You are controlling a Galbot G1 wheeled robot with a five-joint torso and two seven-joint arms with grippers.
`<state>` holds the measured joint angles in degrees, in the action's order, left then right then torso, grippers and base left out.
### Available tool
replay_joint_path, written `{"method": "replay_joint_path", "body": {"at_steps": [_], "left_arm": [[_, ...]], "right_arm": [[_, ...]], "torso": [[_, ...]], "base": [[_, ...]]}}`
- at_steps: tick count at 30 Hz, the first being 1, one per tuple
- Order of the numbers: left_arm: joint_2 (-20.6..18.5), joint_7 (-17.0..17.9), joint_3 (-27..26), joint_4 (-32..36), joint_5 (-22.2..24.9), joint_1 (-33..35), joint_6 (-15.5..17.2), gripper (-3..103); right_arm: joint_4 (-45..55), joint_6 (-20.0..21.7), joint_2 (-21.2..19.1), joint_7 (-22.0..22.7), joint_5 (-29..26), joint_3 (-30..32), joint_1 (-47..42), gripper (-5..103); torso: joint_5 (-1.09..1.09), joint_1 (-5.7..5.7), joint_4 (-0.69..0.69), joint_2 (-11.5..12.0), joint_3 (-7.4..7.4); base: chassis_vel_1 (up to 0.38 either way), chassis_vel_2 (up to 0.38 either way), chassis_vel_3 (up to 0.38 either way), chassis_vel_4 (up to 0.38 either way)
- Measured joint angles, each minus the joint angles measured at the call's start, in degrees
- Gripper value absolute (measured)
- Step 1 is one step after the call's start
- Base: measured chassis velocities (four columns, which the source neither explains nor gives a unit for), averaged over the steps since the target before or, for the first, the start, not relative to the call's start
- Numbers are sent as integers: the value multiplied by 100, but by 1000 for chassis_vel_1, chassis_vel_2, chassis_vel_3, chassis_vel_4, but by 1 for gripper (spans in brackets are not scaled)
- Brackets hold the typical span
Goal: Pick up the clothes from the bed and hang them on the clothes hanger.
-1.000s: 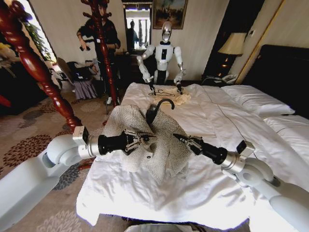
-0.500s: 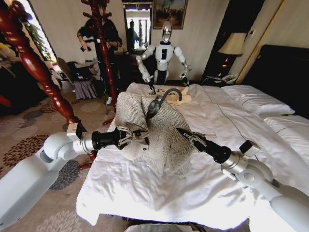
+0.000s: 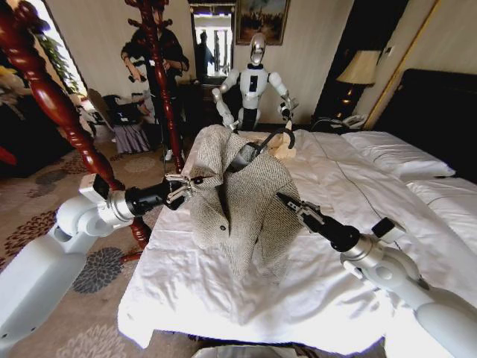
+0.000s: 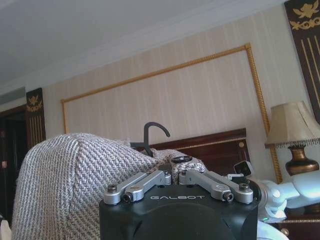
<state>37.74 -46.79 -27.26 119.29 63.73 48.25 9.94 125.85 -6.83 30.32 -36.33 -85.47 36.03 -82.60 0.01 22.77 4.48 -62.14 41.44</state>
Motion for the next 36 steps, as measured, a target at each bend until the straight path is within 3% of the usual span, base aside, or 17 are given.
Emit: {"method": "replay_joint_path", "body": {"at_steps": [16, 28, 36], "left_arm": [[36, -201, -435, -307, 23, 82, -6, 2], [8, -480, -637, -529, -406, 114, -17, 2], [-30, -574, -808, -555, -420, 244, -38, 2]], "right_arm": [[2, -75, 68, -182, -107, -8, 23, 3], [35, -122, 145, -303, -156, 53, 33, 3], [55, -150, 178, -324, -196, 68, 42, 3]], "torso": [[0, 0, 0, 0, 0], [-1, 0, 0, 0, 0], [-1, 0, -1, 0, 0]], "base": [[0, 0, 0, 0], [0, 0, 0, 0], [0, 0, 0, 0]]}}
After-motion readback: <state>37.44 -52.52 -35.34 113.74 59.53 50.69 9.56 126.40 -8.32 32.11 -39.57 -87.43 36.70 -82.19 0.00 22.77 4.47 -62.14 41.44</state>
